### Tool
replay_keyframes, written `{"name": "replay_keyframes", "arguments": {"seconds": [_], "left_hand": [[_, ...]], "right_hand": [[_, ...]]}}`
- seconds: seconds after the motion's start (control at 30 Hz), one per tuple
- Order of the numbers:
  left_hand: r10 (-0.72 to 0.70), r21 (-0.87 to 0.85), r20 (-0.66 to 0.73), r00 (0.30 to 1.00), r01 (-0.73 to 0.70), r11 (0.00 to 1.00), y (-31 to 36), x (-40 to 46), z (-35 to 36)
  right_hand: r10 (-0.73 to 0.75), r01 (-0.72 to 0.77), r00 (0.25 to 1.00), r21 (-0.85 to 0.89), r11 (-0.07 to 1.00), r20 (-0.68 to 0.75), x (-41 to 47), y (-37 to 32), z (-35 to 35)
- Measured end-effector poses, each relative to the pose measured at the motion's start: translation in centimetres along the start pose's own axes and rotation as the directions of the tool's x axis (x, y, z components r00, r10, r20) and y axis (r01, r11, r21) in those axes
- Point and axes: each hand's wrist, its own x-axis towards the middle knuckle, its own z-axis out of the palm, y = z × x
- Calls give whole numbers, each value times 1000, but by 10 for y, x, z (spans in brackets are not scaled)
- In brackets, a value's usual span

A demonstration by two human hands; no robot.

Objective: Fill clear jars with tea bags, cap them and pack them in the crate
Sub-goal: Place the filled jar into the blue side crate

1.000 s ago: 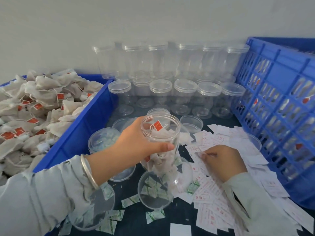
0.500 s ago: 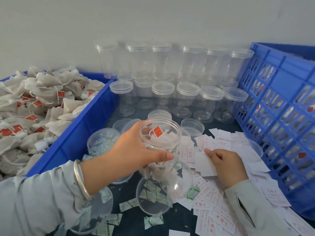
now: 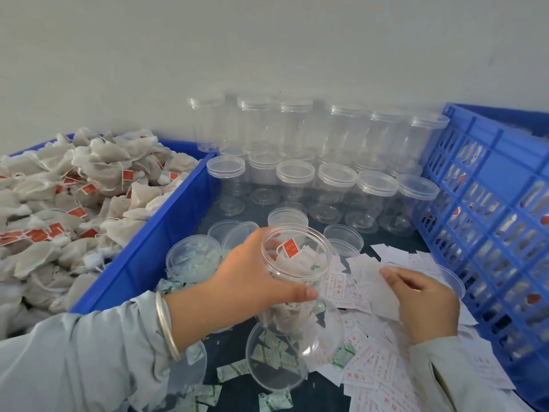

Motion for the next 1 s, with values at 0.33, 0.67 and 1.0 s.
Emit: {"name": "replay_keyframes", "arguments": {"seconds": [0.33,0.67,1.0], "left_hand": [[126,25,18,992,-126,992,-2,-2,-1],[319,159,-95,943,-302,940,9,-7,-6],[550,435,-157,820,-443,784,20,-11,-9]], "right_hand": [[-529,565,823,192,803,-208,-31,-77,-4],[-778,889,433,-75,451,455,-70,-110,28],[-536,869,465,-246,429,705,-82,-144,19]]}}
